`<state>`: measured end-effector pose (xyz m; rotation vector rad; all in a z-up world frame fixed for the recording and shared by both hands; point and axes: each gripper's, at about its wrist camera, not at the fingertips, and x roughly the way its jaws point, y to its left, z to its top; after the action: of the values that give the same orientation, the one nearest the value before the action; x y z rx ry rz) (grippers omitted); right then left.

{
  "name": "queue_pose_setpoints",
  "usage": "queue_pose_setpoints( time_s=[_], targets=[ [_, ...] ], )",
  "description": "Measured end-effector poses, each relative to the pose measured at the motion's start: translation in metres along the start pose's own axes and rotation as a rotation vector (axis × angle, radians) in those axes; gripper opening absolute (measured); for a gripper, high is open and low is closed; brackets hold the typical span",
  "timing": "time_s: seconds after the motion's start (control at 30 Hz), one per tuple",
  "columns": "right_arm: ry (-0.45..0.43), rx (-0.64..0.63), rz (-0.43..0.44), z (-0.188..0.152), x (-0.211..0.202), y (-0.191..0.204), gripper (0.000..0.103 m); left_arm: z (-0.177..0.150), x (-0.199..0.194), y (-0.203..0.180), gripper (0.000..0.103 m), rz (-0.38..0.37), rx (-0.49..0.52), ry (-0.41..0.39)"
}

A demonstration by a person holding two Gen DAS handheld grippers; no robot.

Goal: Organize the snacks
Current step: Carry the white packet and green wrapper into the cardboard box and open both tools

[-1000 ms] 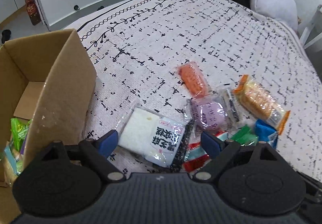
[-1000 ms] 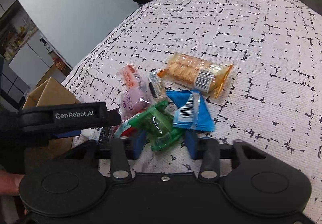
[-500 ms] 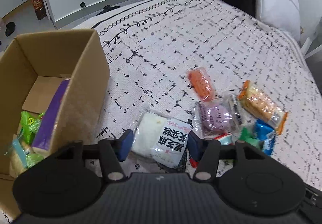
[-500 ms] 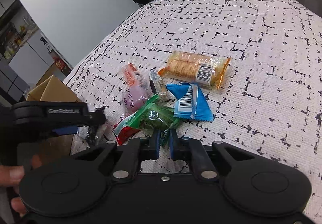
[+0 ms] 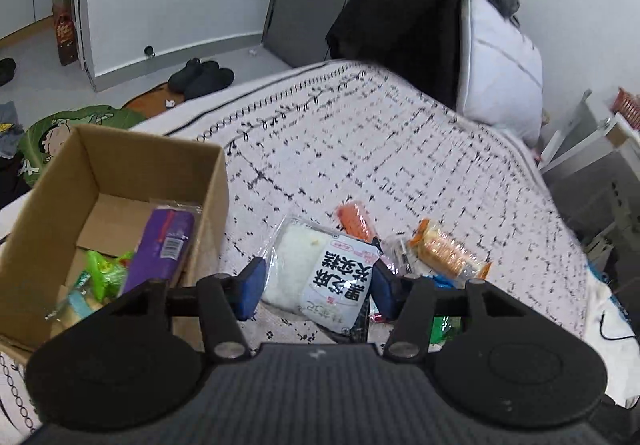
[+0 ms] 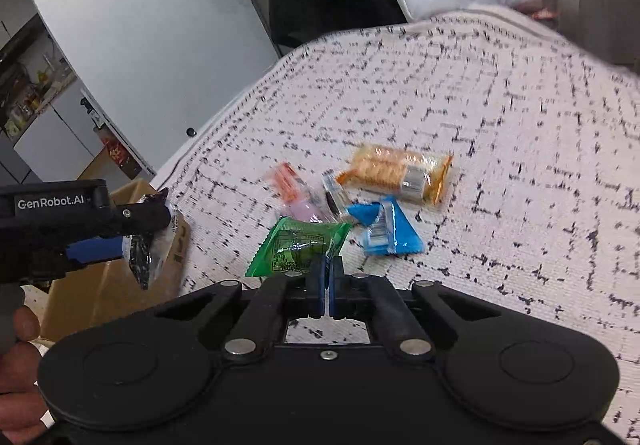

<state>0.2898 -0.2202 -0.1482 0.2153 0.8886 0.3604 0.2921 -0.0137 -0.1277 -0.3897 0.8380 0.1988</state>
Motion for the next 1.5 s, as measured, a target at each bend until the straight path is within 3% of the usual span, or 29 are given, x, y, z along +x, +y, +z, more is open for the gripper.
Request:
queue_pose_setpoints(
  time_s=[0.4, 0.73, 1.07, 1.5],
  targets=[
    [-0.083, -0.036, 0.020, 0.014, -0.047, 0.057, 0.002, 0.012, -0.047, 0.030, 0.054, -0.032, -0.068, -0.082],
    [-0.116, -0.098, 0.033, 0.020, -0.061, 0.109, 0.002, 0.023, -0.074, 0.061, 0.054, -0.059, -0.135, -0.127],
    [-0.121, -0.145, 0.034, 0.018, -0.057, 0.152, 0.002, 0.031, -0.082, 0.098, 0.054, -0.079, -0.215, -0.133],
    [-0.075, -0.178, 0.048, 0.011, -0.021, 0.198, 0.002, 0.039, -0.065, 0.148, 0.054, -0.080, -0.349, -0.077]
  ],
)
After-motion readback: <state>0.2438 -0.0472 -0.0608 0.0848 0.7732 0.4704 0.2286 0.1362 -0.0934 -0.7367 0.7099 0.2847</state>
